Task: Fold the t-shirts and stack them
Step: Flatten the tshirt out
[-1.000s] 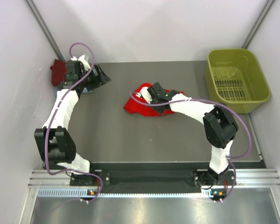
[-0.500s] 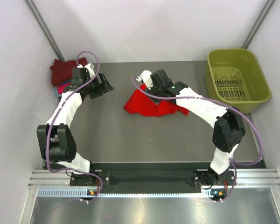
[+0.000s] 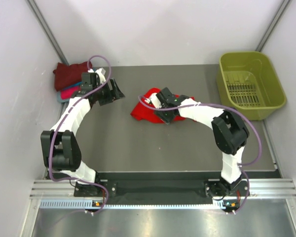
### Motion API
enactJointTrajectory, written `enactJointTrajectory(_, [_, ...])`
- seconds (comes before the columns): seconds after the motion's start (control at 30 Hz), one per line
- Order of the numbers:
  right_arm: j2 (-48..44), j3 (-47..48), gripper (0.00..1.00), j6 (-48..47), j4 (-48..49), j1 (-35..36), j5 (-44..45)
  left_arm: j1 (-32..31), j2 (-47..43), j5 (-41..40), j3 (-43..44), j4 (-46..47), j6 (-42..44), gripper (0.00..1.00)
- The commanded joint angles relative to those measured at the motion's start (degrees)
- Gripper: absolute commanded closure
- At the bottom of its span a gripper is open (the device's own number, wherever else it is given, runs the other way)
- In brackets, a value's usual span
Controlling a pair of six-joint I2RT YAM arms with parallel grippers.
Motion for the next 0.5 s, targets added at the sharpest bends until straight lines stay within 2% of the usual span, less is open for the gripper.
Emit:
enactJointTrajectory(0.0, [1.0,2.9,0.54,0.8,1.1,-0.1,-0.6,0.0,-1.2,0.9,1.0,2.1,0.0,0.17])
enactJointTrajectory(0.1, [1.8,3.5,0.61,0.5,0.9,-0.1,-0.5,0.0,-1.2,1.0,1.3,2.3,-0.2,0.17])
enactJointTrajectory(0.13, [1.9,3.9,0.68,0.4,1.0,-0.2,-0.6,0.0,-1.3,0.9,1.3,2.3,-0.2,0.17])
enactJointTrajectory(0.3, [1.0,4.1,0.88,0.3,0.4,-0.1,0.0,0.0,-1.3,1.0,1.0,2.5,-0.6,0.17])
enactJointTrajectory(0.33, [0.4,4.2,0.94,0.2,0.3,-0.2,0.2,0.0,-1.3,1.2,1.0,2.7,-0.7,0.17])
enactJointTrajectory(0.47, [-1.9,4.6,1.00,0.1,0.0,-0.7,1.1,0.0,-0.8,1.4,1.3,3.0,-1.0,0.17])
